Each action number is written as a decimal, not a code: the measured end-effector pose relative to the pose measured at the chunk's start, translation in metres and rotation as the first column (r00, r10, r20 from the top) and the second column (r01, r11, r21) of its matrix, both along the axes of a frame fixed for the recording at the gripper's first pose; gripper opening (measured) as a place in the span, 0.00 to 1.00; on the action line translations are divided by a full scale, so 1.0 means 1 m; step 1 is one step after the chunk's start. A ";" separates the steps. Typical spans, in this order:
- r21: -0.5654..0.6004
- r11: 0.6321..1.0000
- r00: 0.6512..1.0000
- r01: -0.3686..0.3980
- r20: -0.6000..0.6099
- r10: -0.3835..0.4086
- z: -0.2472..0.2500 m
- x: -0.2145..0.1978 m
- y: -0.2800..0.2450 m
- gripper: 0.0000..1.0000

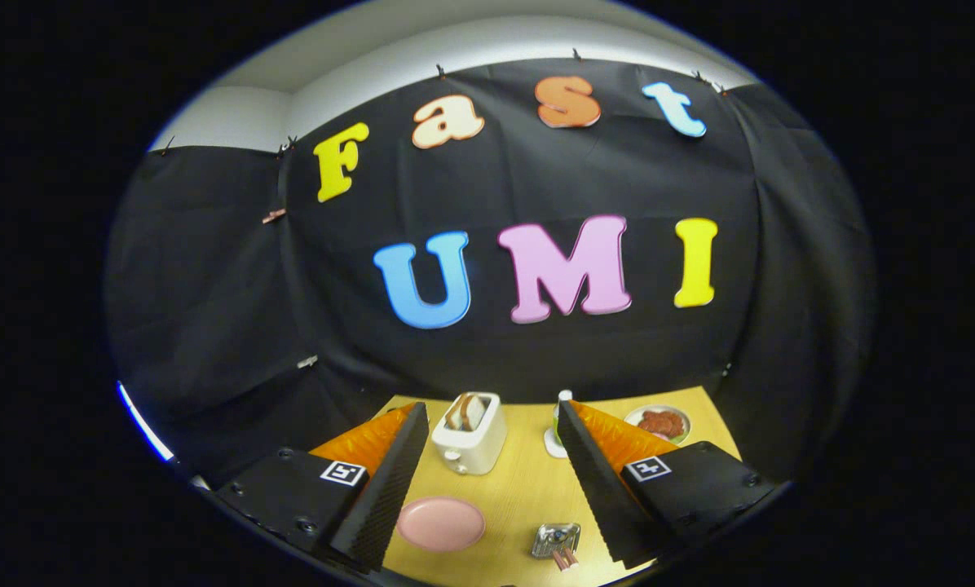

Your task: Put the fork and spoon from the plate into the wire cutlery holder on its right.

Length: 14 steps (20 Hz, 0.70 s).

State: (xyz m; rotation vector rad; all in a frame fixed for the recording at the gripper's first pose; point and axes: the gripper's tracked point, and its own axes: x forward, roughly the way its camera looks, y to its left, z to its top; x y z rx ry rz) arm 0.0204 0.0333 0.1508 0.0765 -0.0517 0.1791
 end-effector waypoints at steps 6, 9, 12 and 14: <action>0.055 0.983 0.975 0.174 0.130 -0.180 0.018 -0.005 -0.013 0.99; -0.005 0.977 0.970 0.212 0.121 -0.210 -0.006 -0.007 0.001 0.99; -0.064 0.963 0.962 0.261 0.102 -0.254 -0.038 -0.013 0.009 0.99; -0.055 0.963 0.962 0.262 0.095 -0.257 -0.051 -0.016 0.017 0.99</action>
